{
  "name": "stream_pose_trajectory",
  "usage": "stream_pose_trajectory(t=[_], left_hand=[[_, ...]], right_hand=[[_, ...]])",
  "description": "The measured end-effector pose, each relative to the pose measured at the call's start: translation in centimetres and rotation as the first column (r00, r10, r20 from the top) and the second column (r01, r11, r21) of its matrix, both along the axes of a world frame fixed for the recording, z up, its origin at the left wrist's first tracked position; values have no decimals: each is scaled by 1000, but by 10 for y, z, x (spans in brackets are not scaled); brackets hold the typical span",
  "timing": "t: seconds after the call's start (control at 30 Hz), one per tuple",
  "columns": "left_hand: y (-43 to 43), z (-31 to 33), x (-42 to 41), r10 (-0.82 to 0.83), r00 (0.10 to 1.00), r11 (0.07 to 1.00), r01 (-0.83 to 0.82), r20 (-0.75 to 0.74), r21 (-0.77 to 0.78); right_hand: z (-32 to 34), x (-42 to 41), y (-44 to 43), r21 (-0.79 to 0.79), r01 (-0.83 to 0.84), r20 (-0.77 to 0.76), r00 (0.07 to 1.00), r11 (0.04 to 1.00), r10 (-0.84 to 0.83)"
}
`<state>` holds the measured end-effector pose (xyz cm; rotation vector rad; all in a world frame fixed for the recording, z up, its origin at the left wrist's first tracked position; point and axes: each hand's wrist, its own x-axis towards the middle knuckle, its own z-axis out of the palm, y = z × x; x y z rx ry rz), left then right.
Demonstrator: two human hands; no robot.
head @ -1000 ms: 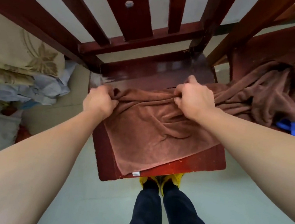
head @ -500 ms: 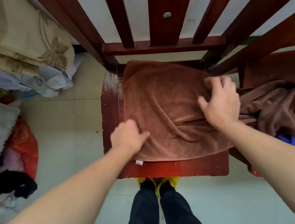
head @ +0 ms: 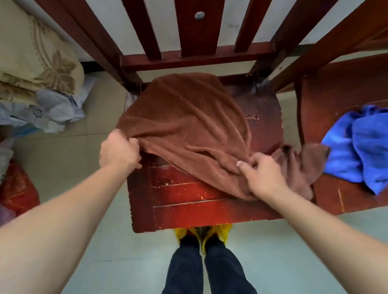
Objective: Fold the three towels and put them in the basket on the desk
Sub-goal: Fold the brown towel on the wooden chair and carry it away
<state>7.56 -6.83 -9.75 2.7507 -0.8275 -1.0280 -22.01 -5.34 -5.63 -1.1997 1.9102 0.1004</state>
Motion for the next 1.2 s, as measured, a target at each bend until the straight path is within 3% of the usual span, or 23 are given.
stream_pose_trajectory(t=[0.1, 0.17, 0.2, 0.3, 0.37, 0.47, 0.6, 0.8, 0.93, 1.07, 1.13, 1.2], left_hand=[[-11, 8, 11, 196, 980, 976, -199, -41, -85], [-4, 15, 3, 338, 928, 938, -346, -158, -24], [4, 16, -4, 392, 889, 918, -394, -235, 40], [28, 11, -29, 459, 801, 888, -425, -385, 174], [35, 4, -39, 461, 792, 885, -446, -400, 136], [32, -1, -47, 434, 802, 891, -448, -410, 68], [34, 1, -45, 368, 877, 918, -396, -309, -29], [31, 7, -55, 469, 779, 863, -503, -416, 31], [26, -1, -61, 425, 830, 898, -436, -361, 56], [36, 6, -57, 184, 966, 981, -192, -181, -26], [48, 9, -55, 114, 983, 993, -118, -141, -26], [58, 10, -55, 142, 973, 989, -146, -180, -5]], right_hand=[[-5, 45, 34, 204, 296, 263, 901, 933, -344], [-8, 67, 50, 362, 292, 327, 849, 885, -414], [-11, 72, 50, 310, 255, 319, 880, 916, -353], [-15, 65, 22, -55, 202, 127, 973, 978, -194], [-14, 56, -12, -133, 205, 53, 978, 970, -200], [-22, 57, -47, -36, 135, -68, 988, 990, -137], [-31, 52, -42, -48, 147, -134, 979, 988, -152], [-30, 38, -38, 10, 175, -111, 979, 985, -172], [-34, 54, -53, 13, 21, -178, 984, 1000, -18], [-23, 6, -39, 2, 75, -323, 944, 997, -70], [-18, -17, -24, 26, 88, -318, 945, 996, -76], [-17, -17, -16, 1, 100, -260, 961, 995, -96]])
